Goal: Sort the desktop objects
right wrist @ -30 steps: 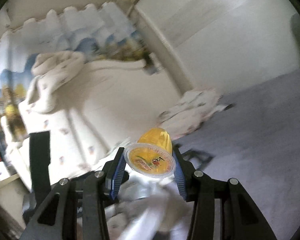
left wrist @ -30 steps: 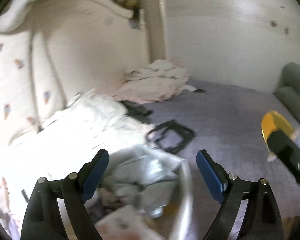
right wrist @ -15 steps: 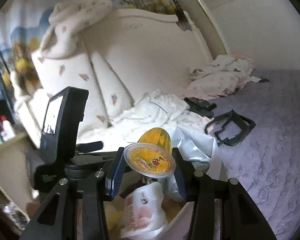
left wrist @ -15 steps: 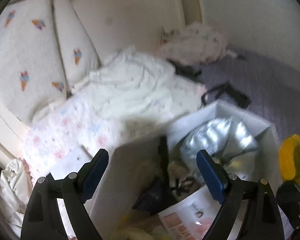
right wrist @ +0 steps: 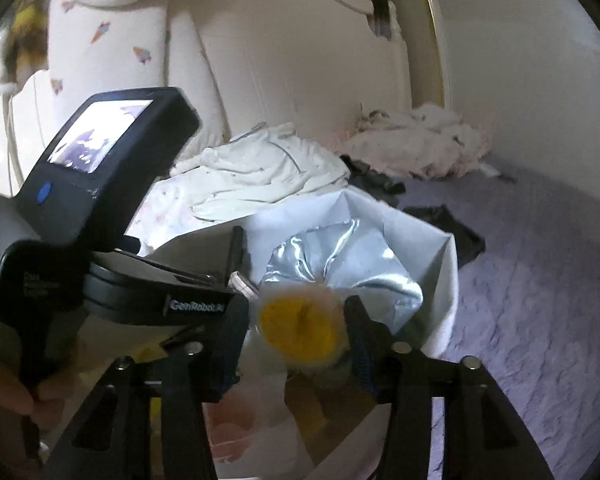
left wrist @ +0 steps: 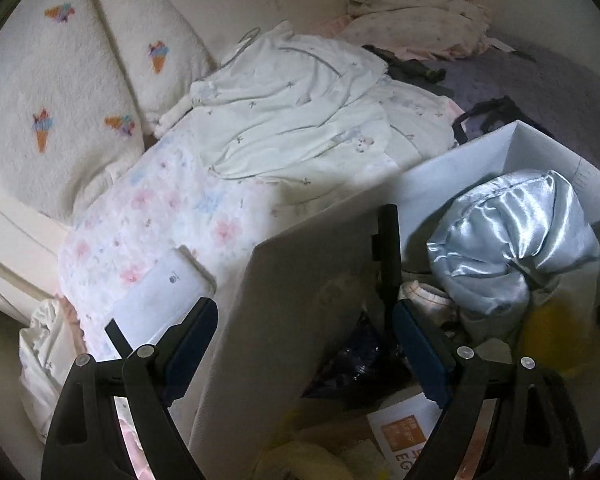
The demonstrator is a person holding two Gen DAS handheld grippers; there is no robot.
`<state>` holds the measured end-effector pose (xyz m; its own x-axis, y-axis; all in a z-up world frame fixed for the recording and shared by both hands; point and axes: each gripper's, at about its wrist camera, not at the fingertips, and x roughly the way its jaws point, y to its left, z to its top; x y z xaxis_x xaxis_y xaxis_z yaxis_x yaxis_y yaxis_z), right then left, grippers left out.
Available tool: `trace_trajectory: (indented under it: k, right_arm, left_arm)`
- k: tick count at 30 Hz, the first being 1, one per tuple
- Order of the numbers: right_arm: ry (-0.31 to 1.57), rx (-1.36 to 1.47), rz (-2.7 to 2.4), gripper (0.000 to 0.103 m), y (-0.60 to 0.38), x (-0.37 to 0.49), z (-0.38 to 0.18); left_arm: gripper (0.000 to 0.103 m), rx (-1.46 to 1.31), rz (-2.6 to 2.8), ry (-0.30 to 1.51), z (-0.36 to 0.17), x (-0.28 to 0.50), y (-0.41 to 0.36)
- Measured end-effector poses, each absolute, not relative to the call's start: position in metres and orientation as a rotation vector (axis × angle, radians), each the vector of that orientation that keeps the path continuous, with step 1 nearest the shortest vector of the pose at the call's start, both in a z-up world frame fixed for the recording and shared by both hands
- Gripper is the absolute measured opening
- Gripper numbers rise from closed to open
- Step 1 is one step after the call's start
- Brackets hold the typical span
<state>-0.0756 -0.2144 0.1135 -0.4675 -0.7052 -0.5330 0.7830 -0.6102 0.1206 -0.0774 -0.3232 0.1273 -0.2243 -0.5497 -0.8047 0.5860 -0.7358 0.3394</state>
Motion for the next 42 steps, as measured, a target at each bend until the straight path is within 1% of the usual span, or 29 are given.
trace_trajectory:
  k: [1,2,5,10,15,18,21,22,24,25,26,28,29,31,32,36,38,40,42]
  right_arm:
    - [0.179,0.677,-2.141,0.054,-0.213,-0.076,0.114]
    - [0.171,0.670,-2.148,0.055,-0.211,-0.076,0.116]
    - [0.130,0.666,-2.154,0.055,-0.202,-0.079,0.123]
    - [0.087,0.640,-2.235,0.055,-0.173,-0.081,0.143]
    - [0.011,0.690,-2.404,0.055,-0.098,-0.059,0.161]
    - [0.017,0.728,-2.512,0.056,-0.043,-0.036,0.176]
    - [0.021,0.742,-2.632,0.056,0.015,0.000,0.194]
    - [0.025,0.745,-2.658,0.058,0.028,0.009,0.199]
    - [0.025,0.752,-2.712,0.062,0.054,0.029,0.206]
    - [0.038,0.766,-2.731,0.070,0.067,0.040,0.208]
    - [0.070,0.785,-2.746,0.074,0.079,0.050,0.206]
    - [0.096,0.826,-2.792,0.074,0.096,0.063,0.200]
    - [0.084,0.853,-2.807,0.074,0.104,0.068,0.195]
    - [0.020,0.938,-2.787,0.074,0.120,0.073,0.178]
    - [-0.007,0.970,-2.770,0.074,0.125,0.074,0.169]
    - [0.072,1.060,-2.751,0.074,0.116,0.070,0.124]
    - [0.028,1.088,-2.723,0.074,0.109,0.063,0.098]
    - [-0.069,1.112,-2.700,0.074,0.101,0.049,0.073]
    - [-0.063,1.137,-2.698,0.074,0.088,0.035,0.051]
  left_arm:
    - [0.089,1.305,-2.020,0.048,0.128,-0.078,-0.323]
    - [0.089,1.307,-2.028,0.046,0.128,-0.078,-0.320]
    - [0.089,1.304,-2.065,0.008,0.133,-0.082,-0.310]
    - [0.088,1.228,-2.202,-0.067,0.161,-0.084,-0.264]
    - [0.087,1.123,-2.624,-0.044,0.209,-0.069,-0.176]
    - [0.088,1.129,-2.957,0.015,0.237,-0.053,-0.099]
    - [0.088,1.097,-3.105,-0.051,0.251,-0.033,-0.033]
    - [0.088,1.077,-3.144,-0.097,0.254,-0.023,-0.009]
    - [0.088,1.062,-3.186,-0.089,0.254,-0.002,0.027]
    - [0.089,1.076,-3.198,-0.071,0.251,0.005,0.038]
    - [0.090,1.121,-3.197,-0.068,0.243,0.014,0.051]
    - [0.090,1.233,-3.140,-0.110,0.228,0.018,0.065]
    - [0.090,1.235,-3.136,-0.150,0.222,0.020,0.070]
    - [0.090,1.109,-3.078,-0.243,0.202,0.031,0.073]
    - [0.090,1.083,-3.071,-0.237,0.190,0.036,0.068]
    - [0.090,1.143,-2.956,-0.298,0.146,0.029,0.052]
    - [0.090,1.140,-2.908,-0.317,0.126,0.020,0.040]
    - [0.090,1.122,-2.885,-0.312,0.106,0.009,0.024]
    - [0.090,1.070,-2.876,-0.368,0.081,0.006,0.009]
